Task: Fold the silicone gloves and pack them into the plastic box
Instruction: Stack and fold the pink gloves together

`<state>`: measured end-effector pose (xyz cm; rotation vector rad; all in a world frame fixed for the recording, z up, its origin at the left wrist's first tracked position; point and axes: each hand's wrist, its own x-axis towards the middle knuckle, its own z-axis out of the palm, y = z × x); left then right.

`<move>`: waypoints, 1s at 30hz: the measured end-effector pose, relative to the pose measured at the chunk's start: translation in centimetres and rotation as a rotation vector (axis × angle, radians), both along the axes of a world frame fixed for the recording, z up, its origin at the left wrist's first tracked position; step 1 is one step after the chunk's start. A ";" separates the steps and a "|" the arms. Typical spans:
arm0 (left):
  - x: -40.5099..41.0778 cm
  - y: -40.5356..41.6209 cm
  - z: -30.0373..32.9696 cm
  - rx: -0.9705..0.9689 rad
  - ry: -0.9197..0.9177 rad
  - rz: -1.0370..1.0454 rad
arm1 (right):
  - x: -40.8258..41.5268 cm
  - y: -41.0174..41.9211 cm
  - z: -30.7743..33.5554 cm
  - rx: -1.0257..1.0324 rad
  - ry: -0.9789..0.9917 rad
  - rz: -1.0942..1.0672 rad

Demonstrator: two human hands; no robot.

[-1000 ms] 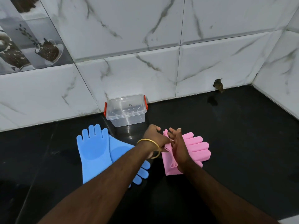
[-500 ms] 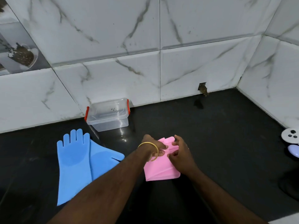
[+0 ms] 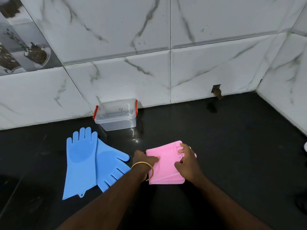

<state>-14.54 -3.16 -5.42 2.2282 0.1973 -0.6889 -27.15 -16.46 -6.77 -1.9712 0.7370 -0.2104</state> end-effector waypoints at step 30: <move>-1.1 6.4 11.6 -0.271 -1.181 -1.094 | 1.7 8.2 14.4 0.708 -0.055 -0.364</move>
